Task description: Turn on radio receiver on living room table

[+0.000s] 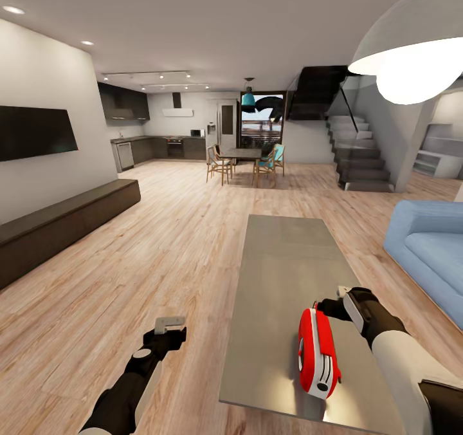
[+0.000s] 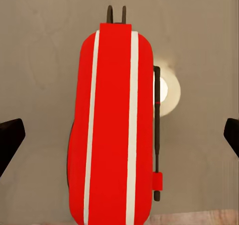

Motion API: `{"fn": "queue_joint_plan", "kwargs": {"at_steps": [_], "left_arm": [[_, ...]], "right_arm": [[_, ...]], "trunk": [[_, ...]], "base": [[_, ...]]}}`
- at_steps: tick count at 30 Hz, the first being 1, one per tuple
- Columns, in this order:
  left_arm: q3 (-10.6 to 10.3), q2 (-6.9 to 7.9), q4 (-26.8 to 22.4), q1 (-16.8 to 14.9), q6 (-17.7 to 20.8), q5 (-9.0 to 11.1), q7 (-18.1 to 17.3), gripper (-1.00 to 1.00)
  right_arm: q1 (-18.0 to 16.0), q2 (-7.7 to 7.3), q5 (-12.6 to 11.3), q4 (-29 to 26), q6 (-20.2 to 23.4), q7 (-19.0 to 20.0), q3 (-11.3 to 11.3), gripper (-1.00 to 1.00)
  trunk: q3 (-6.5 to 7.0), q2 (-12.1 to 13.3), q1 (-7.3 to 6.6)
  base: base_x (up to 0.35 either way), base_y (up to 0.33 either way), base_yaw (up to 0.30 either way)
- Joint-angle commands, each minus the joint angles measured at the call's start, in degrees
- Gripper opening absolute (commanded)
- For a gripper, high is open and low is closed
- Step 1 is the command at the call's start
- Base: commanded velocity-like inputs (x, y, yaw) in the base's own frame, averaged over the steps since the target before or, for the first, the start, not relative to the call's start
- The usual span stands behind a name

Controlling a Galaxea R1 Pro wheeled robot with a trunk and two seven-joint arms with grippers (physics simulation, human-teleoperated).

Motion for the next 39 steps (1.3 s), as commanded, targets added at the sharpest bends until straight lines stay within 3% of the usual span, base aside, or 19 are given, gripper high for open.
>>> {"fn": "queue_joint_plan", "kwargs": {"at_steps": [1,13,24,39], "left_arm": [[0.0,0.0,0.0,0.0,0.0,0.0,0.0,1.0],[0.0,-0.08,0.0,0.0,0.0,0.0,0.0,1.0],[0.0,0.12,0.0,0.0,0.0,0.0,0.0,1.0],[0.0,0.26,0.1,0.0,0.0,0.0,0.0,1.0]], "right_arm": [[0.0,0.01,0.0,0.0,0.0,0.0,0.0,1.0],[0.0,2.16,0.1,0.0,0.0,0.2,0.2,1.0],[0.0,2.45,-0.3,0.0,0.0,0.6,6.2,1.0],[0.0,1.86,-0.5,0.6,0.0,0.7,6.2,1.0]], "trunk": [[0.0,0.0,0.0],[0.0,0.0,0.0],[0.0,0.0,0.0],[0.0,0.0,0.0]], "base": [[0.0,0.0,0.0],[0.0,0.0,0.0],[0.0,0.018,0.0],[0.0,0.054,0.0]]}}
